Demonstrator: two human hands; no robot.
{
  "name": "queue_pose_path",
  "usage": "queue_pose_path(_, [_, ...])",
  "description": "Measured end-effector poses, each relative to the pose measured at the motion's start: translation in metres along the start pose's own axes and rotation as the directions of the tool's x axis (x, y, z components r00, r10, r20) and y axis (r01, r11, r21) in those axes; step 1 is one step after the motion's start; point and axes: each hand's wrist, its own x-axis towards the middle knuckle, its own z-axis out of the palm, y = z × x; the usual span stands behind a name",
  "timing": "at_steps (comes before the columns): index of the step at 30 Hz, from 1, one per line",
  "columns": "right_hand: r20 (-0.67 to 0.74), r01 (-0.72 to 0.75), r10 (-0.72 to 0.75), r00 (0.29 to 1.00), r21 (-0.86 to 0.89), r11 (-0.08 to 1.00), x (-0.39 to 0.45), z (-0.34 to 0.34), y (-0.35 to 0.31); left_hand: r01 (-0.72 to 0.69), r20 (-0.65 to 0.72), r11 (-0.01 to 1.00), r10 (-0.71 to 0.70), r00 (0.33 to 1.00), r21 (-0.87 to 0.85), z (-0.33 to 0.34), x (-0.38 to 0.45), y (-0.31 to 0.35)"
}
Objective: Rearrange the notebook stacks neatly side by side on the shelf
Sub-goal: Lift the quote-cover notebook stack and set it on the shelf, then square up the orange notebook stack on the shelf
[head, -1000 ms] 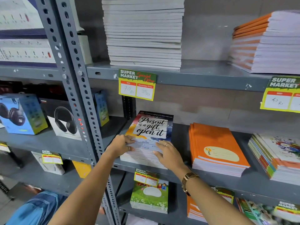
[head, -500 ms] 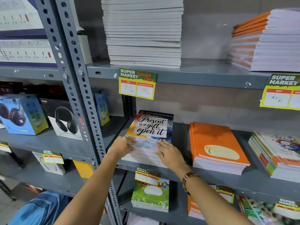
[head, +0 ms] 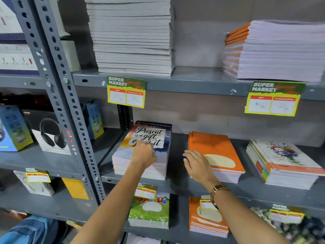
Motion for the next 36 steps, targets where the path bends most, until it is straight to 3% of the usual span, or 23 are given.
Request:
queue_pose_path(4, [-0.035,-0.096,0.094,0.995,-0.065,0.993,-0.025,-0.020,0.046,-0.089,0.006,0.980,0.091,0.996,-0.176,-0.002,0.010,0.053])
queue_pose_path(11, [0.041,-0.204,0.212,0.976,-0.141,0.969,-0.056,-0.043,0.101,-0.217,0.033,0.947,0.231,0.972,-0.236,0.015,0.020,0.121])
queue_pose_path(15, [0.128,-0.213,0.244,0.961,-0.218,0.953,-0.066,-0.050,0.124,-0.324,0.120,0.907,0.365,0.923,-0.269,0.029,0.022,0.145])
queue_pose_path(21, [0.230,-0.203,0.255,0.939,-0.227,0.953,-0.075,-0.048,0.144,-0.349,0.328,0.913,0.403,0.855,-0.211,0.055,0.024,0.156])
queue_pose_path(27, [0.250,-0.172,0.234,0.940,-0.249,0.953,-0.069,-0.036,0.144,-0.326,0.241,0.936,0.349,0.905,-0.131,0.071,0.016,0.157])
queue_pose_path(36, [0.243,-0.084,0.163,0.956,-0.307,0.948,-0.065,-0.028,0.149,-0.369,0.123,0.914,0.352,0.928,0.165,0.093,0.009,0.161])
